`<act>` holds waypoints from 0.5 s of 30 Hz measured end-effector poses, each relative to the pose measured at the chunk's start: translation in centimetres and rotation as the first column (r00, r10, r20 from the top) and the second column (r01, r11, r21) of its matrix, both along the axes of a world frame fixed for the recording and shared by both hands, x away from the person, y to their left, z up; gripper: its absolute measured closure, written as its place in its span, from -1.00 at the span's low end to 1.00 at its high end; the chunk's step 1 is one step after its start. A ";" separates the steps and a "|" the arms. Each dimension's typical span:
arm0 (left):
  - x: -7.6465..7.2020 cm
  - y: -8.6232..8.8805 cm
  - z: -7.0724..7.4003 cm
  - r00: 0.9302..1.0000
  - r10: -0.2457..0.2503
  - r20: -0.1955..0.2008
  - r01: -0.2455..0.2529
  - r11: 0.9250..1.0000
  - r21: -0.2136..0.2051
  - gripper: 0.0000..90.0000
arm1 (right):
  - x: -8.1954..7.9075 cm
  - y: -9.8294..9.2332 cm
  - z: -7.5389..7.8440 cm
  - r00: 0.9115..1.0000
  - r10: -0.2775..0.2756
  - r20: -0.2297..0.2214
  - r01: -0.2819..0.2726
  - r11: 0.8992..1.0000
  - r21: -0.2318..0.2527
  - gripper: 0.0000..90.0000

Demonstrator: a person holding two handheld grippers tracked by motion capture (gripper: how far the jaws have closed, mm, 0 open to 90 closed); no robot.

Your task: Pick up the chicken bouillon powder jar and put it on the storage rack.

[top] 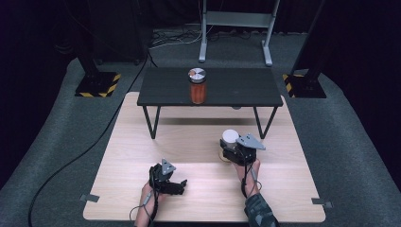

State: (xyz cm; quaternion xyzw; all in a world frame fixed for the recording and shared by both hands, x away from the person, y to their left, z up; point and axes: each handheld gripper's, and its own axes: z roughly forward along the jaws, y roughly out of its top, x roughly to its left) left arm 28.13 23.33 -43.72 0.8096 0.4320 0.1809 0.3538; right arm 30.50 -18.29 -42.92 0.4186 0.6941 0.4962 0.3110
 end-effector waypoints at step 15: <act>0.0 0.0 0.0 1.000 0.000 0.001 0.000 1.000 0.000 -0.91 | -0.3 -0.5 0.8 1.000 0.016 -0.003 -0.016 1.000 0.012 -0.27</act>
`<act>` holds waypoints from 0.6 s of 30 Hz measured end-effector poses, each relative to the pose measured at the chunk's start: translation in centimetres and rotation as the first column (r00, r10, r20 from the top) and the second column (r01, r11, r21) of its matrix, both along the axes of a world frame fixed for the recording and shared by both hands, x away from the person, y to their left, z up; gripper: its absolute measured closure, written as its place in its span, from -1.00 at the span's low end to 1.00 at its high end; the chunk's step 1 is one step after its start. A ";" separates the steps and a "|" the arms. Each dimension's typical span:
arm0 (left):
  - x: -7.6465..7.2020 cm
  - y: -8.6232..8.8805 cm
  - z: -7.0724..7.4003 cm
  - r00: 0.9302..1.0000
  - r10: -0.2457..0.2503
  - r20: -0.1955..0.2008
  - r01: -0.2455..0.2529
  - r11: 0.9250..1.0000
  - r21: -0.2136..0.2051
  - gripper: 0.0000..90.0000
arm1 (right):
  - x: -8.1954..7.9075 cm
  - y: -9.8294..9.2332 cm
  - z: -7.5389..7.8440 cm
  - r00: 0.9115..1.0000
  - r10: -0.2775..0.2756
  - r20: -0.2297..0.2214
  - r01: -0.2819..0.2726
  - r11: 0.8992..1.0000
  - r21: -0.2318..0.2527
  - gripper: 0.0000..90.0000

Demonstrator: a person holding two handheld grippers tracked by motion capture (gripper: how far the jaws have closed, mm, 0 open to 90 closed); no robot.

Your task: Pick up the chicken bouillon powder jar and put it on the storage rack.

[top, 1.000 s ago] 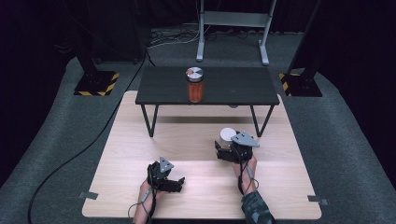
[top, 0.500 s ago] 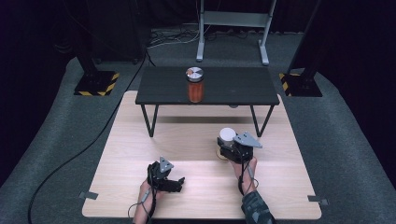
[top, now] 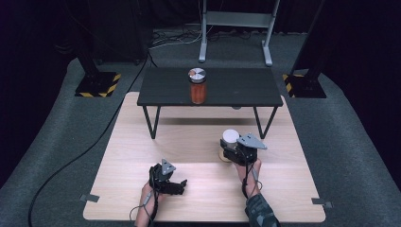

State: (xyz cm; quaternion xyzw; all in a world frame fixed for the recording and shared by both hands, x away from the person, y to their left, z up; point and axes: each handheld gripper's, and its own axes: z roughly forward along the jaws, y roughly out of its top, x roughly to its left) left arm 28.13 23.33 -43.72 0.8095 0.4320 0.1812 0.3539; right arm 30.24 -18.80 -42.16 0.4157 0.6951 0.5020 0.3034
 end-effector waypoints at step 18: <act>0.0 0.0 0.0 1.000 0.001 0.001 -0.001 1.000 0.000 -0.91 | -0.3 -1.1 1.5 1.000 0.002 0.000 -0.002 1.000 -0.009 -0.27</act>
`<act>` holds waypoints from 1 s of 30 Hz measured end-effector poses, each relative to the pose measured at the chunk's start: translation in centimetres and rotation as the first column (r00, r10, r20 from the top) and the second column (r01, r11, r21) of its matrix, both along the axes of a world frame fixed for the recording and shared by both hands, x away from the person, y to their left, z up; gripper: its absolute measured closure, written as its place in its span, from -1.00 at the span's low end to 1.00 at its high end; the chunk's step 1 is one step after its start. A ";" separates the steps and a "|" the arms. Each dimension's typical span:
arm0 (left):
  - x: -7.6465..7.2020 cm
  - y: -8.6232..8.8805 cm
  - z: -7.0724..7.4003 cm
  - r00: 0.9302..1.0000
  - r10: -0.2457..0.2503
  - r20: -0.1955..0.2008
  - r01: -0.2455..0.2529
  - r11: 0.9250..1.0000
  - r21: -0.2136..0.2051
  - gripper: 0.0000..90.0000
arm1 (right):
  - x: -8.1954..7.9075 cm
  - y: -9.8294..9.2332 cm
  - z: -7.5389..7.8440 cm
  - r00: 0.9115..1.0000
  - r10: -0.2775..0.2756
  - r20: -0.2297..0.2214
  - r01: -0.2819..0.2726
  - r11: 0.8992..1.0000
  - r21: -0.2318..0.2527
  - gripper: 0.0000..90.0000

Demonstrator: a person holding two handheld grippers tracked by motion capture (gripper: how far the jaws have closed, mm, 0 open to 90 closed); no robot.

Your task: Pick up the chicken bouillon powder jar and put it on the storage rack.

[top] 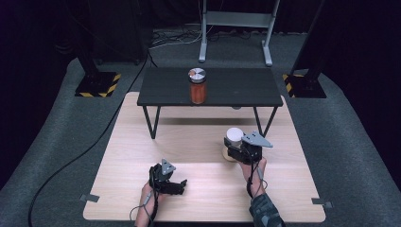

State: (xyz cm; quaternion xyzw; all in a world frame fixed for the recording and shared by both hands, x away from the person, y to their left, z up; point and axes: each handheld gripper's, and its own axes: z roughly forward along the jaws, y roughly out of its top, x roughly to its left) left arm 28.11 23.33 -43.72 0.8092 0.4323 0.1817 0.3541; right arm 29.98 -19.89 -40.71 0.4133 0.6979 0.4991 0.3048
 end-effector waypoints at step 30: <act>0.0 0.0 0.0 1.000 0.000 0.000 0.000 1.000 0.001 -0.90 | -0.2 0.2 2.6 0.999 0.006 0.046 -0.004 1.000 -0.027 -0.27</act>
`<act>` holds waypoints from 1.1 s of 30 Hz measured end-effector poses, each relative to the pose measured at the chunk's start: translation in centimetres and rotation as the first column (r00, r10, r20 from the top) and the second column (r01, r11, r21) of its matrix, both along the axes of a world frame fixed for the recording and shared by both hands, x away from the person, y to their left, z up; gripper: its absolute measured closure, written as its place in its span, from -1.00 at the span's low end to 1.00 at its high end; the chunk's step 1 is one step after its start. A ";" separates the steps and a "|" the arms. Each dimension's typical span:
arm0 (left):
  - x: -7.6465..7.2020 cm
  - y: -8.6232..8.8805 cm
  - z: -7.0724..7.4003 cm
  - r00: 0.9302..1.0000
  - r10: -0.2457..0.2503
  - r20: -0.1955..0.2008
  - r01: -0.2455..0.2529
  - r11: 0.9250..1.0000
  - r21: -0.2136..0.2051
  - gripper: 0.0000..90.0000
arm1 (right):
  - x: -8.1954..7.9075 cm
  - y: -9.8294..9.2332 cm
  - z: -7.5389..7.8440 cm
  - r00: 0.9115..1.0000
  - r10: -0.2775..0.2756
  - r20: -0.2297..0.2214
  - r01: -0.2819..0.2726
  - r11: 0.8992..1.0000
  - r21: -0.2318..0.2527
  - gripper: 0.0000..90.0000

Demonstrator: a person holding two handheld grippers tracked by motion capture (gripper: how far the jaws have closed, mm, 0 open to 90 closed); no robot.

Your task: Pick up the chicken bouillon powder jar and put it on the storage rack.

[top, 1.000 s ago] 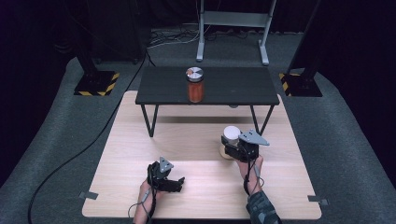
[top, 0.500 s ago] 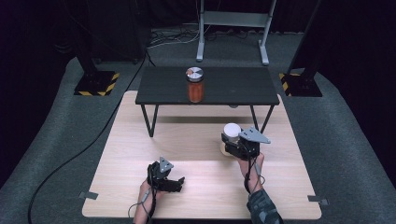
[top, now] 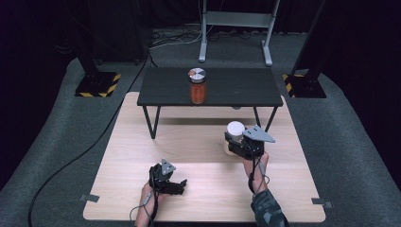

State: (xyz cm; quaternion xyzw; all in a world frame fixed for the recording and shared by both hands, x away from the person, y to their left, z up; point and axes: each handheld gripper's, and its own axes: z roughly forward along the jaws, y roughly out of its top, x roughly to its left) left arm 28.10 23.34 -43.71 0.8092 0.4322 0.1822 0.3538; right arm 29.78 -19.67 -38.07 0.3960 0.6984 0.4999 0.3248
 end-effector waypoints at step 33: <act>0.0 0.0 0.0 1.000 0.001 -0.001 -0.001 1.000 -0.002 -0.90 | -0.1 -0.1 3.2 0.999 0.028 0.030 -0.027 0.999 -0.018 -0.27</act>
